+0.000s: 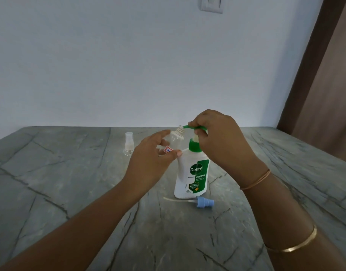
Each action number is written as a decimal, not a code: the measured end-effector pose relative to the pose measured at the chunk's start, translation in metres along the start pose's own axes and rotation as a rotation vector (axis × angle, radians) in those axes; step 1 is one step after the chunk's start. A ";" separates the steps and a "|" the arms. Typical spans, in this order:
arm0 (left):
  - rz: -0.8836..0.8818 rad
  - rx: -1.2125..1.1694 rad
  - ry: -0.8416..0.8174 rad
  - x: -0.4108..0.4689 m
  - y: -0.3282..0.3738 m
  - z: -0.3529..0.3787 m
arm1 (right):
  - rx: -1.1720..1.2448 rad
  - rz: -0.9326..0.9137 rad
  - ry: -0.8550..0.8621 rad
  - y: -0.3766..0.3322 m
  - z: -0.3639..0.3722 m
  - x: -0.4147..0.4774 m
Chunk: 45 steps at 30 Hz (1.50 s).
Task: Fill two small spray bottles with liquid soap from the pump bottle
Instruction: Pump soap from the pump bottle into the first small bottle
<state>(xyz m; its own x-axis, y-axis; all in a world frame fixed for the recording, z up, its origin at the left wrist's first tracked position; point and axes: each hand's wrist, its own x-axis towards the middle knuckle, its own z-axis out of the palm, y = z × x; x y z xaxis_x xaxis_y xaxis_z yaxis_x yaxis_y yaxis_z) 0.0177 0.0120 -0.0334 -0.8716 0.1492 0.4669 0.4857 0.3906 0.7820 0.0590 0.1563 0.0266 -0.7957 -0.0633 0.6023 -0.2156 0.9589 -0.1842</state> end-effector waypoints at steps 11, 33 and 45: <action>0.016 0.021 0.033 -0.002 0.008 -0.011 | 0.003 -0.016 -0.034 0.003 0.000 -0.002; 0.049 0.011 0.071 -0.006 0.011 -0.036 | 0.065 0.007 0.026 0.003 -0.001 -0.004; 0.031 0.034 0.032 -0.007 0.008 -0.034 | 0.014 -0.127 0.346 0.009 0.033 -0.015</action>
<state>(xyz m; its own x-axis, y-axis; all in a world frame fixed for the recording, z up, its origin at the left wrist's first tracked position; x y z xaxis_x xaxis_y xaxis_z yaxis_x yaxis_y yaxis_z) 0.0296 -0.0164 -0.0164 -0.8535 0.1328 0.5040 0.5094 0.4170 0.7528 0.0504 0.1571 -0.0104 -0.5239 -0.0817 0.8479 -0.3098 0.9455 -0.1003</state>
